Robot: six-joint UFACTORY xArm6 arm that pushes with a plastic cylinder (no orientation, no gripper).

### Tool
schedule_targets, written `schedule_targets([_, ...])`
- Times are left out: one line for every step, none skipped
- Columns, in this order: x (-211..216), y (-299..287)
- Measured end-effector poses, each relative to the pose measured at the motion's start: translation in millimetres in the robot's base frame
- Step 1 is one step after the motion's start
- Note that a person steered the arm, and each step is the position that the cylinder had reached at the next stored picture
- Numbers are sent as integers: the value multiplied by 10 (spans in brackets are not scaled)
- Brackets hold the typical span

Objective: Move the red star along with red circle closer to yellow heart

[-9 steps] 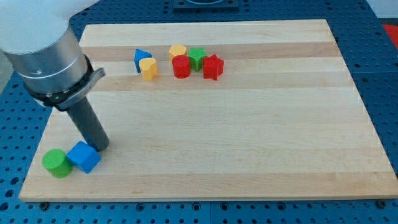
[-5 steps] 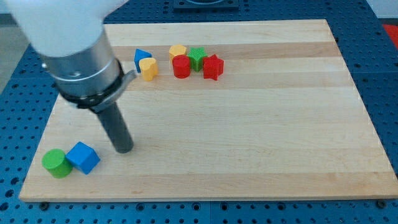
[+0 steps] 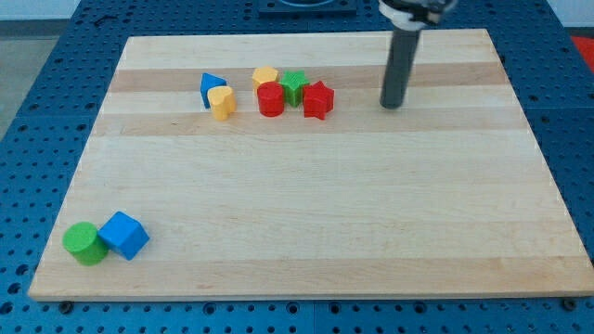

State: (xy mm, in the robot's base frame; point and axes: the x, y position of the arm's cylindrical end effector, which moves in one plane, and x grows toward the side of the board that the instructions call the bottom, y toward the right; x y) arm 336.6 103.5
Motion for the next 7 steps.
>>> schedule_targets([-161,-308])
schedule_targets([-42,-513])
schedule_targets([177,-648])
schedule_targets([222,-868])
schedule_targets([210,-1031])
schedule_targets([210,-1246])
schedule_targets([162,-1426])
